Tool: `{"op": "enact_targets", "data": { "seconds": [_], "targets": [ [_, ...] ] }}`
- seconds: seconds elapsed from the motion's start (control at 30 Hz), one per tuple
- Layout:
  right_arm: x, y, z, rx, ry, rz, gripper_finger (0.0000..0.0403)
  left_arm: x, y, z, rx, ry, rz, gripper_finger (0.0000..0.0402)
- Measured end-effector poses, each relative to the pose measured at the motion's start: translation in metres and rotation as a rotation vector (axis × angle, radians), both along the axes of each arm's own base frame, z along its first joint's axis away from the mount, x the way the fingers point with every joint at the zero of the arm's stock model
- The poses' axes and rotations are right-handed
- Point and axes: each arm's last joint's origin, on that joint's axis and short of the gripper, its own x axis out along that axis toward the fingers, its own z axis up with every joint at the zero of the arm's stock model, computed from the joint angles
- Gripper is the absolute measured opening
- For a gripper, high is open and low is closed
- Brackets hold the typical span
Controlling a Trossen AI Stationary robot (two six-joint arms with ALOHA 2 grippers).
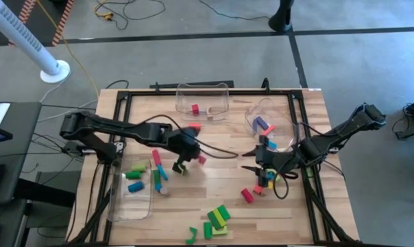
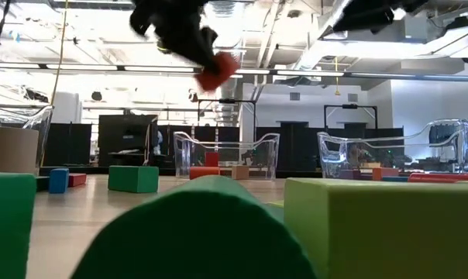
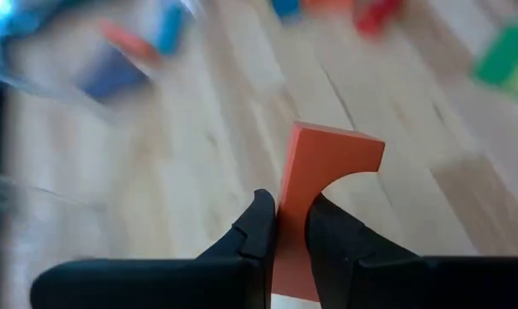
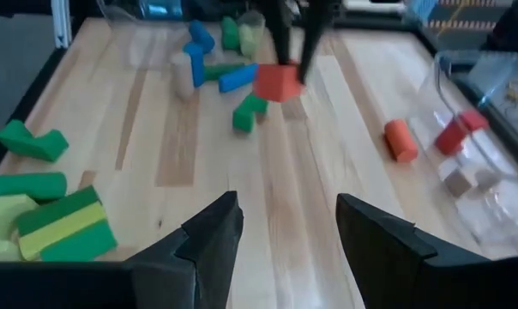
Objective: Sort blocks by size
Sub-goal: Put the orange arch block into the middle transparent bin
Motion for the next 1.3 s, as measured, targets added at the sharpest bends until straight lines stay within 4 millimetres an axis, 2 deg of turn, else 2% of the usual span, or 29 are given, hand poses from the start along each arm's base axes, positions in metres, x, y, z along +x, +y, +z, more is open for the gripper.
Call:
{"op": "enact_targets", "data": {
  "seconds": [0.13, 0.33, 0.6, 0.8, 0.93, 1.3],
  "targets": [
    [0.004, 0.002, 0.009, -0.047, -0.09, 0.039, 0.0223, 0.0, 0.001, 0.027, -0.005, -0.206, 0.026, 0.0045],
    [0.009, 0.005, 0.025, -0.146, -0.239, 0.058, 0.0223, 0.005, 0.001, 0.047, -0.016, -0.403, 0.037, 0.0044],
    [0.014, 0.005, 0.027, -0.258, -0.266, 0.054, 0.0229, 0.01, 0.002, 0.05, 0.005, -0.465, 0.072, 0.0044],
    [0.035, 0.01, 0.019, -0.377, -0.297, 0.05, 0.0275, 0.011, 0.002, 0.052, 0.001, -0.496, 0.072, 0.0044],
    [0.04, 0.007, 0.021, -0.436, -0.316, 0.002, 0.0298, 0.01, 0.001, 0.051, -0.002, -0.48, 0.072, 0.0044],
    [0.049, -0.013, 0.022, -0.344, -0.347, 0.003, 0.0302, 0.01, -0.003, 0.052, 0.012, -0.488, 0.053, 0.0044]
  ]
}}
